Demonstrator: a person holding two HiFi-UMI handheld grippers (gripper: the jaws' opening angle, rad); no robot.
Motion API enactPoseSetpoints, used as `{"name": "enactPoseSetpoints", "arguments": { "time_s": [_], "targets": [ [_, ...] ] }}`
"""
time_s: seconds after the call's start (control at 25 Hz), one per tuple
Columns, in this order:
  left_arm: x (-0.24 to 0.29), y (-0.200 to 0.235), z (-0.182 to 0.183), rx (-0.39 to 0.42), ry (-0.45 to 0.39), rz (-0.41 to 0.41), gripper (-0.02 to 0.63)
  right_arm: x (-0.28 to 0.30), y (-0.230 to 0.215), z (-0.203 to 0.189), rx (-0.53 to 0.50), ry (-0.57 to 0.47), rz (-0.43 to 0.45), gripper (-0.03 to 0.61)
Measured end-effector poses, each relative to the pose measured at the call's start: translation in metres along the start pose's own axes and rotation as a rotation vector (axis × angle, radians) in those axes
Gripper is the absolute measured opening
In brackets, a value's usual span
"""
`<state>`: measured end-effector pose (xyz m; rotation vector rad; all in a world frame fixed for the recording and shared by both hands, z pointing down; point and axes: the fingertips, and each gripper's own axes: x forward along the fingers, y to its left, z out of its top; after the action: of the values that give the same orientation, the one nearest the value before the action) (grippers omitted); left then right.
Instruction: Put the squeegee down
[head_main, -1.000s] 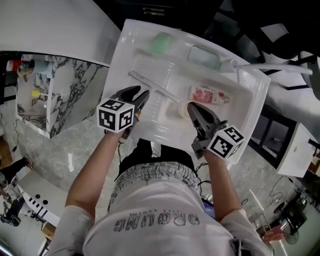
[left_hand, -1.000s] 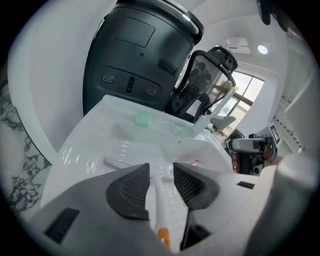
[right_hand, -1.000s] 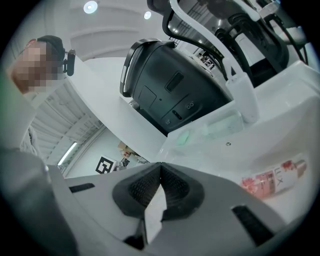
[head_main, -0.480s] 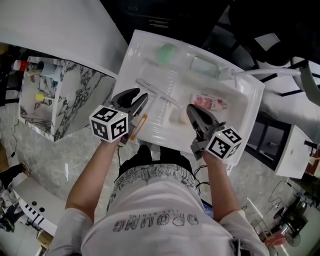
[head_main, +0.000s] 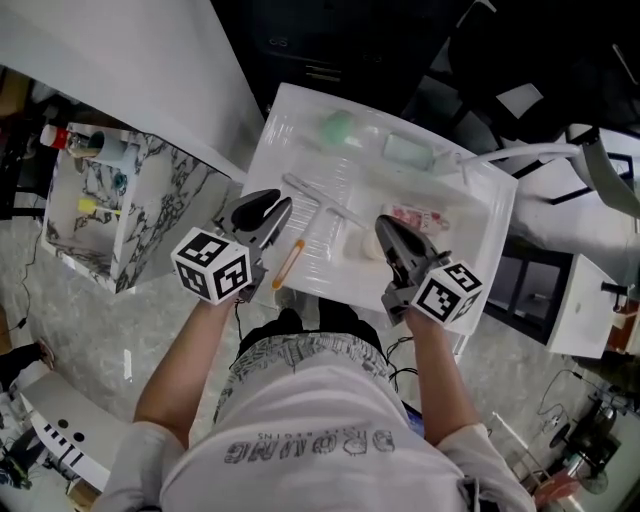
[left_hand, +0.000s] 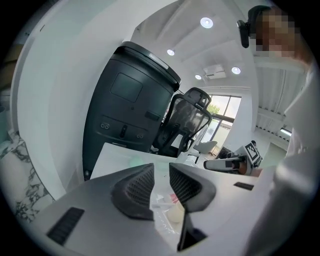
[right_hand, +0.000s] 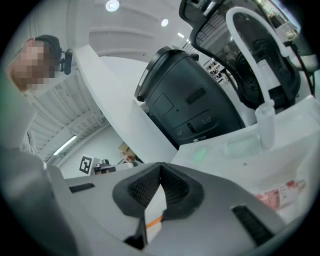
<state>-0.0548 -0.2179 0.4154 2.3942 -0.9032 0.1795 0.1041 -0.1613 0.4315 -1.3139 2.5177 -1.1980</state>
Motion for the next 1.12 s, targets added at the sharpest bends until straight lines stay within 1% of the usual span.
{"name": "enactPoseSetpoints", "arguments": {
  "time_s": [0.12, 0.32, 0.44, 0.8, 0.96, 1.12],
  "targets": [
    [-0.010, -0.007, 0.011, 0.009, -0.029, -0.025, 0.094, 0.000, 0.007, 0.005, -0.009, -0.014, -0.003, 0.008],
    [-0.024, -0.017, 0.025, -0.005, -0.078, -0.070, 0.059, 0.002, 0.023, 0.015, -0.022, -0.054, 0.010, 0.008],
    [-0.031, -0.026, 0.034, 0.003, -0.101, -0.099, 0.049, 0.001, 0.034, 0.021, -0.039, -0.065, 0.022, 0.008],
    [-0.050, -0.050, 0.051, 0.074, -0.151, -0.162, 0.032, -0.001, 0.064, 0.038, -0.070, -0.113, 0.055, 0.008],
    [-0.057, -0.061, 0.055, 0.124, -0.170, -0.174, 0.025, -0.003, 0.079, 0.044, -0.091, -0.128, 0.082, 0.008],
    [-0.062, -0.069, 0.056, 0.146, -0.185, -0.189, 0.021, -0.002, 0.090, 0.047, -0.115, -0.127, 0.103, 0.008]
  ]
}}
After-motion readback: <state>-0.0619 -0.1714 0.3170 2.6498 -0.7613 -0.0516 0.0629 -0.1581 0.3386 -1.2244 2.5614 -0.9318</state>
